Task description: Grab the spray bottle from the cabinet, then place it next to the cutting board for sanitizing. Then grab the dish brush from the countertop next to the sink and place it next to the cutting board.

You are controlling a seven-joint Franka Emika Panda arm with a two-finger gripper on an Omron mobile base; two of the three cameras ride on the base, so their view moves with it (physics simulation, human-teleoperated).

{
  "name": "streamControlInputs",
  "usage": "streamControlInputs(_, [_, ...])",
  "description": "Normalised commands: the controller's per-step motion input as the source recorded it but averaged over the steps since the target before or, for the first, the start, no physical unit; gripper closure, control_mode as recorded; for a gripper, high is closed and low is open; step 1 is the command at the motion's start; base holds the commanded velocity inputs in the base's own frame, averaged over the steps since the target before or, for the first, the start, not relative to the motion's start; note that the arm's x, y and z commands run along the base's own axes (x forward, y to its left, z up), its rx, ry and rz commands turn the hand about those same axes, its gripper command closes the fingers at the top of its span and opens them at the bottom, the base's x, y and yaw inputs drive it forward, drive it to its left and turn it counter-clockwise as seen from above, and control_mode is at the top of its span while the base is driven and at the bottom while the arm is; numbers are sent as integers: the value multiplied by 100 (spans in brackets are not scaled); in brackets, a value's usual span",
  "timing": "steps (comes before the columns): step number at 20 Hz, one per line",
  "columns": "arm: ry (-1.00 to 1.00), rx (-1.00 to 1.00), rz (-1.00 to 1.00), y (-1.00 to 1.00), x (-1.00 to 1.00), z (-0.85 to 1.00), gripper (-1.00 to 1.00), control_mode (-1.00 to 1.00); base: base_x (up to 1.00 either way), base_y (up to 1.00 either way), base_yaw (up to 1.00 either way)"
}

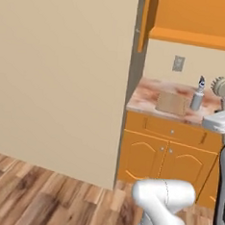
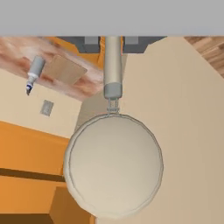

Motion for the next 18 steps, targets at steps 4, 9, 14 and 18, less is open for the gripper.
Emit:
streamControlInputs(4, [0, 0, 0, 0, 0, 0, 100, 100, 48, 3, -36])
streamControlInputs(9, [0, 0, 0, 0, 0, 0, 100, 100, 47, 20, -41])
streamControlInputs(14, [0, 0, 0, 0, 0, 0, 100, 100, 53, 17, -50])
streamControlInputs(18, [0, 0, 0, 0, 0, 0, 100, 100, 100, 23, -35])
